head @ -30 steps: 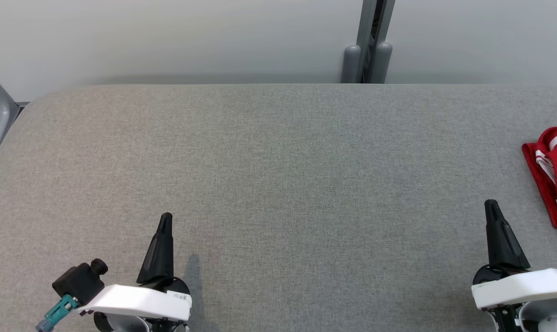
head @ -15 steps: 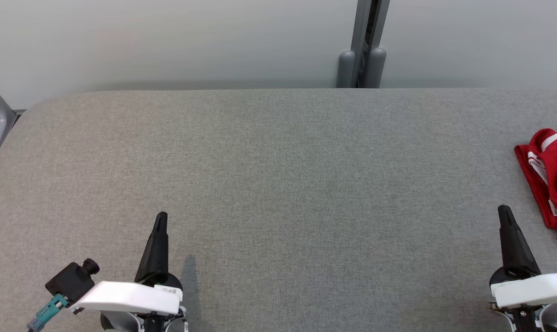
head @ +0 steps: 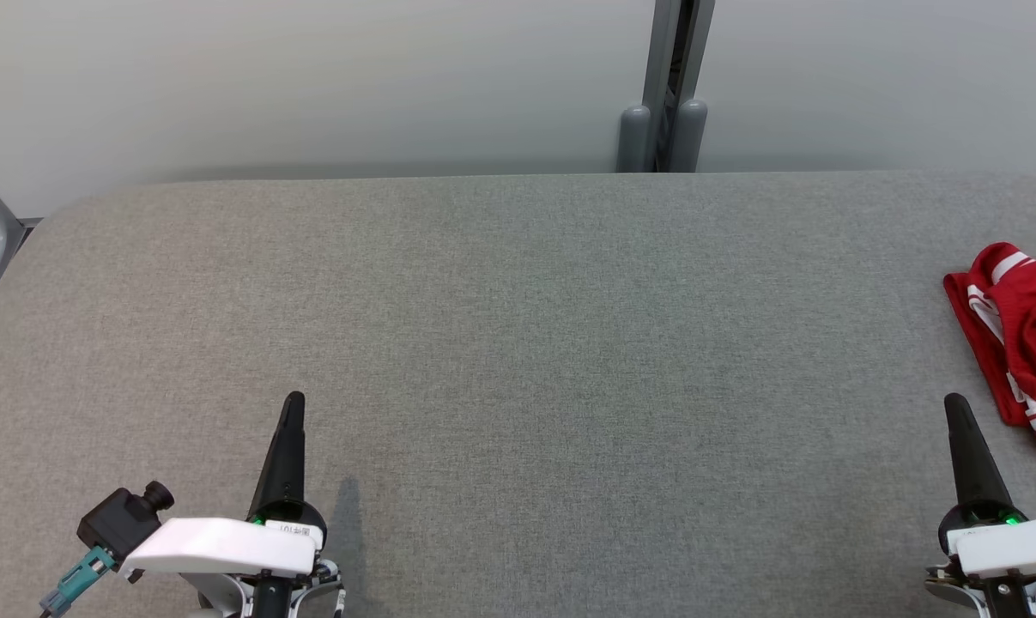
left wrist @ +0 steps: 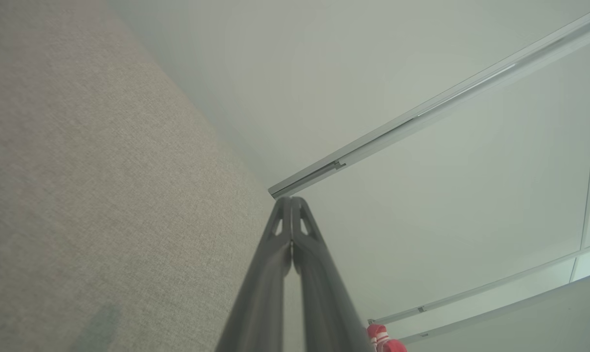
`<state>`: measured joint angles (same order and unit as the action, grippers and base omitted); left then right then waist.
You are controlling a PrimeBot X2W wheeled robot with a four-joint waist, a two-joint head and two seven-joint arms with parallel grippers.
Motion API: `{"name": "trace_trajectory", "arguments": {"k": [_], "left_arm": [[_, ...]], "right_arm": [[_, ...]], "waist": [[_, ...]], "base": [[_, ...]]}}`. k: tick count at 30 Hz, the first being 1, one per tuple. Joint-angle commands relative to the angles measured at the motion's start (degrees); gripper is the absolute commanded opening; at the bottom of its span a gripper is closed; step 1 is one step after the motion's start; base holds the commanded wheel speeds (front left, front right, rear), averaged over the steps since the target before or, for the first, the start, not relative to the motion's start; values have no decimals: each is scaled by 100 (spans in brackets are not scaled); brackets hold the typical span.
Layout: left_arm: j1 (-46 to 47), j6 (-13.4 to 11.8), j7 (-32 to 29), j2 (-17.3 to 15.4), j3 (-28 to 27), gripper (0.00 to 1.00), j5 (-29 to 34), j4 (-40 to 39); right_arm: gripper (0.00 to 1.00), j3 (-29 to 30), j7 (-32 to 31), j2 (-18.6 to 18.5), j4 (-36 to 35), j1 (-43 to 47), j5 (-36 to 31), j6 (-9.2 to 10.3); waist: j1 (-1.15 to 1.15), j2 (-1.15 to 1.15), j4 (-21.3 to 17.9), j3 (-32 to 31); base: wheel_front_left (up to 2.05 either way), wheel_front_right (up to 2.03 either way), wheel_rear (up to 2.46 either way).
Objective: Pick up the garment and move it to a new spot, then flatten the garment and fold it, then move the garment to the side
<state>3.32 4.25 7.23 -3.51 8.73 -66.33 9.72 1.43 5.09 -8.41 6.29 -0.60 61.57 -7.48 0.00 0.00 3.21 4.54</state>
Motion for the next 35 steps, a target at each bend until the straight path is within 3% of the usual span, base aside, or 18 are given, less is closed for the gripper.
{"name": "trace_trajectory", "arguments": {"k": [1, 35], "left_arm": [[146, 45, -22, -53, -31, 0, -145, -43], [238, 135, -365, -79, -135, 0, -1719, 68]], "right_arm": [[0, 39, -34, -80, -86, 29, 210, -2], [0, 192, -354, -335, -150, 300, 2511, -2]], "waist": [[0, 0, -8, -10], [0, 0, -163, -232]], "base": [[0, 0, 0], [0, 0, 0]]}}
